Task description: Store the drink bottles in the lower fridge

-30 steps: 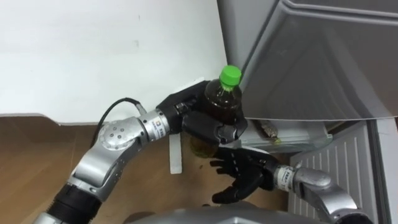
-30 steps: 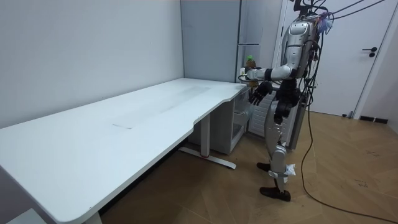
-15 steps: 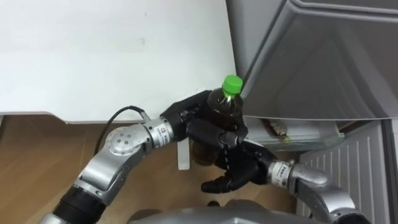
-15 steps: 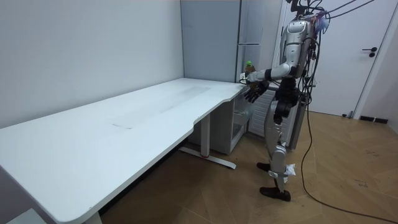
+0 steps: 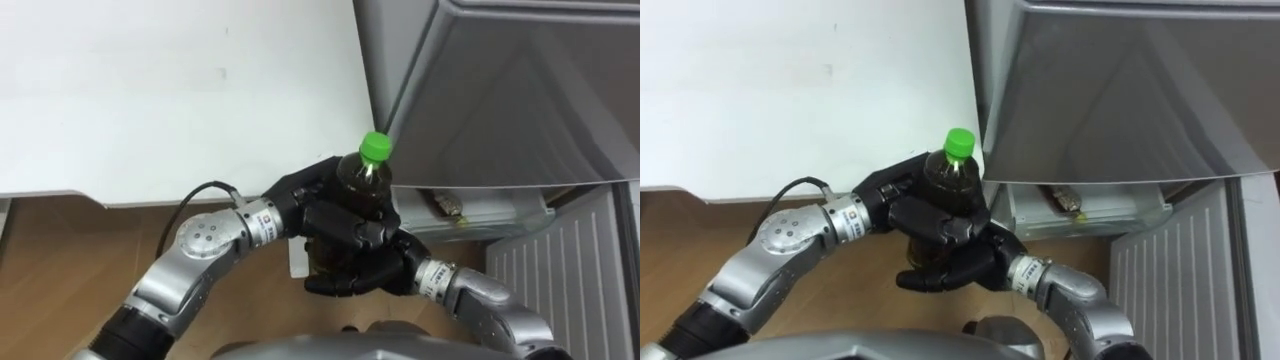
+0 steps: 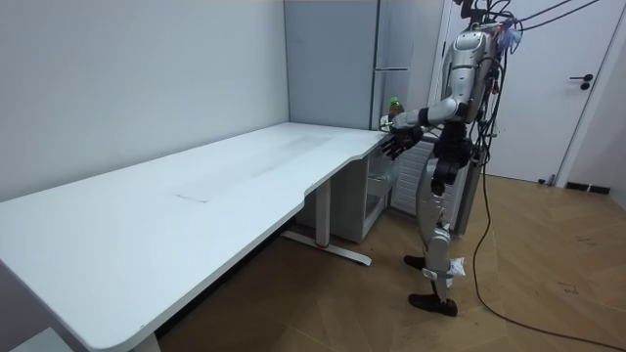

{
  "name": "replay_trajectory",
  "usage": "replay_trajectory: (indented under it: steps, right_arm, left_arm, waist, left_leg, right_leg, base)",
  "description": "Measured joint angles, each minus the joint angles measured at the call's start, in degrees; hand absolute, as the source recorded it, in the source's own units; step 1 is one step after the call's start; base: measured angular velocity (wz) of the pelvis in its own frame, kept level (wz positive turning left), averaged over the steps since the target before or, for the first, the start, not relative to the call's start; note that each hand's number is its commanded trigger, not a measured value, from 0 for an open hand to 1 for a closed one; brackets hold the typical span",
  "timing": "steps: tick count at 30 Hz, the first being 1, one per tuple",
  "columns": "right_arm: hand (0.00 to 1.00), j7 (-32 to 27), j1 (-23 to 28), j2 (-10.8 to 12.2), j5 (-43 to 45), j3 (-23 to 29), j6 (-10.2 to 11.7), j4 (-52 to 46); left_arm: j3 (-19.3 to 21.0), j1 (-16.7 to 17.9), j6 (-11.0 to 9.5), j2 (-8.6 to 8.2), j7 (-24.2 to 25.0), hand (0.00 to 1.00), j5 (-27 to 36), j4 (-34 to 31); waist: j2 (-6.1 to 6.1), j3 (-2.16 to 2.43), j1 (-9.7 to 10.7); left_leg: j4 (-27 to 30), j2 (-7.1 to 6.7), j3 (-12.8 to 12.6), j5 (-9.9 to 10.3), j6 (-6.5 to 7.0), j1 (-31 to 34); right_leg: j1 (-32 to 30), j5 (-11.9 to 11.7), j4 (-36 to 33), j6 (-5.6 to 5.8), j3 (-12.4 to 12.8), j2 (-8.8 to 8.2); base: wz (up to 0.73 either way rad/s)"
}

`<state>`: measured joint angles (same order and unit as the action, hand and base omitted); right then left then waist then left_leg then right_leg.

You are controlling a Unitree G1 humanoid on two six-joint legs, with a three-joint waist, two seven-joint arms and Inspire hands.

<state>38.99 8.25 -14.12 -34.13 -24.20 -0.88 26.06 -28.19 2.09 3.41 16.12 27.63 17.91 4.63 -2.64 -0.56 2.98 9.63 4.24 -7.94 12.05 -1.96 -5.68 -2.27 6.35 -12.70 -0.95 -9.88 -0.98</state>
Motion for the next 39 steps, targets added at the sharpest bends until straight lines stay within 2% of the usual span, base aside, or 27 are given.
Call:
replay_trajectory:
  steps: [2, 3, 4, 5, 9, 13, 22, 23, 24, 25, 26, 27, 33, 36, 39]
  right_arm:
    - [0.0, -1.3, 0.0, 0.1, -1.9, -1.1, 0.0, 0.1]
    - [0.28, -1.8, 0.0, 0.1, -2.8, -1.7, -0.1, 0.1]
    - [0.88, -2.2, 0.0, 0.0, -4.4, -2.1, -0.4, 0.2]
    - [1.0, -2.3, 0.0, 0.0, -4.7, -2.2, -0.5, 0.3]
    - [1.0, -3.4, 0.2, -0.4, -8.7, -3.4, -0.6, 0.3]
    - [1.0, -3.7, 0.3, -0.2, -13.2, -4.1, -0.6, 1.8]
    - [1.0, -3.5, 0.3, -0.3, -13.2, -5.1, 0.5, 2.8]
    - [1.0, -3.5, 0.3, -0.3, -13.2, -5.1, 0.7, 2.8]
    - [1.0, -3.4, 0.3, -0.4, -13.2, -5.0, 1.0, 2.8]
    - [1.0, -3.4, 0.3, -0.3, -13.2, -5.0, 1.1, 2.8]
    - [1.0, -3.4, 0.3, -0.3, -13.2, -5.0, 1.0, 2.8]
    - [1.0, -3.4, 0.3, -0.4, -13.2, -5.1, 1.0, 2.8]
    - [1.0, -3.6, 0.3, -1.0, -13.2, -5.9, 0.5, 2.8]
    - [1.0, -3.6, 0.3, -1.2, -13.2, -6.1, -0.9, 2.9]
    - [1.0, -3.6, 0.3, -1.6, -13.2, -6.1, -3.0, 2.9]
  left_arm:
    - [0.0, 0.0, -0.2, -0.13, -0.4, 1.0, 0.0, 0.5]
    - [-0.1, 0.0, -0.2, -0.14, -0.5, 1.0, 0.0, 0.8]
    - [-0.2, 0.0, -0.2, -0.2, -0.6, 1.0, 0.0, 1.0]
    - [-0.2, 0.0, -0.2, -0.2, -0.6, 1.0, 0.0, 1.1]
    - [-0.1, 0.0, -0.2, -0.35, -0.6, 1.0, 0.4, 1.3]
    - [-0.2, 0.0, -0.2, -1.35, -0.8, 1.0, 0.6, 1.9]
    - [-1.1, 0.0, -0.1, -2.07, -1.7, 1.0, 0.8, 2.2]
    - [-1.1, 0.0, -0.1, -2.21, -1.7, 0.96, 0.9, 2.2]
    - [-1.1, 0.0, -0.1, -2.38, -2.1, 0.68, 1.7, 2.2]
    - [-1.1, 0.0, -0.1, -2.46, -2.2, 0.56, 1.9, 2.2]
    - [-1.1, 0.0, -0.1, -2.47, -2.2, 0.16, 1.9, 2.2]
    - [-1.1, 0.0, -0.1, -2.5, -2.2, 0.0, 1.9, 2.3]
    - [-1.1, 0.0, -0.1, -2.44, -1.6, 0.0, 4.8, 3.8]
    - [-1.1, 0.0, 0.0, -2.39, -0.7, 0.0, 5.8, 5.0]
    - [-1.3, 0.0, 1.0, -2.38, -0.4, 0.0, 8.2, 6.3]
  waist:
    - [-0.28, 0.01, -0.1]
    - [-0.47, 0.02, -0.1]
    - [-0.65, -0.02, -0.3]
    - [-0.73, -0.07, -0.3]
    - [-0.8, -0.12, -0.4]
    - [-0.8, -0.14, -0.6]
    - [-0.16, -0.52, -1.3]
    - [-0.14, -0.51, -1.4]
    - [-0.12, -0.48, -1.5]
    - [-0.16, -0.46, -1.4]
    - [-0.16, -0.45, -1.4]
    - [-0.2, -0.44, -1.5]
    - [-0.83, 0.0, -1.8]
    - [-0.83, 0.03, -1.7]
    - [-0.73, 0.01, -1.6]
  left_leg:
    - [0.0, 0.0, 0.0, 0.0, 0.0, 0.0]
    - [0.1, 0.0, 0.0, 0.0, 0.0, 0.0]
    - [0.1, 0.0, 0.1, 0.0, 0.0, 0.0]
    - [0.1, 0.0, 0.1, 0.0, 0.0, 0.0]
    - [0.0, -0.02, 0.1, 0.0, 0.0, 0.0]
    - [0.0, -0.02, 0.1, 0.0, 0.0, 0.0]
    - [-0.3, 0.03, 0.1, 0.0, -0.04, 0.2]
    - [-0.3, 0.03, 0.1, 0.0, -0.04, 0.2]
    - [-0.3, 0.03, 0.1, 0.0, -0.04, 0.2]
    - [-0.2, 0.03, 0.1, 0.0, -0.04, 0.2]
    - [-0.2, 0.02, 0.1, 0.0, -0.04, 0.2]
    - [-0.2, -0.01, 0.1, 0.0, -0.04, 0.2]
    - [0.0, -0.04, 0.1, 0.0, -0.04, 0.1]
    - [0.1, -0.04, 0.0, 0.0, -0.04, 0.2]
    - [0.2, -0.04, -0.1, 0.0, -0.03, 0.5]
  right_leg:
    - [-0.1, 0.0, 0.0, 0.0, 0.0, 0.05]
    - [-0.1, 0.0, 0.0, 0.0, -0.2, 0.04]
    - [-0.2, 0.0, 0.0, 0.0, -0.3, 0.0]
    - [-0.2, 0.0, 0.1, 0.0, -0.4, 0.0]
    - [-0.2, 0.0, 0.1, 0.0, -0.4, -0.03]
    - [-0.2, 0.0, 0.2, 0.0, -0.4, -0.02]
    - [-0.2, 0.0, 0.1, 0.02, -0.5, 0.07]
    - [-0.2, 0.0, 0.1, 0.02, -0.5, 0.07]
    - [-0.2, 0.0, 0.1, 0.02, -0.5, 0.07]
    - [-0.2, 0.0, 0.1, 0.02, -0.5, 0.06]
    - [-0.2, 0.0, 0.1, 0.02, -0.5, 0.05]
    - [-0.2, 0.0, 0.0, 0.02, -0.5, 0.01]
    - [-0.3, 0.0, 0.0, 0.02, -0.4, -0.01]
    - [-0.5, 0.0, -0.1, 0.01, -0.3, -0.04]
    - [-0.9, 0.0, -0.3, 0.0, 0.0, -0.02]
  base:
    - [0.0]
    - [0.0]
    - [0.0]
    - [0.0]
    - [0.0]
    - [0.0]
    - [0.0]
    - [0.0]
    - [0.0]
    - [0.0]
    - [0.0]
    - [0.0]
    - [0.0]
    - [-0.01]
    - [-0.01]
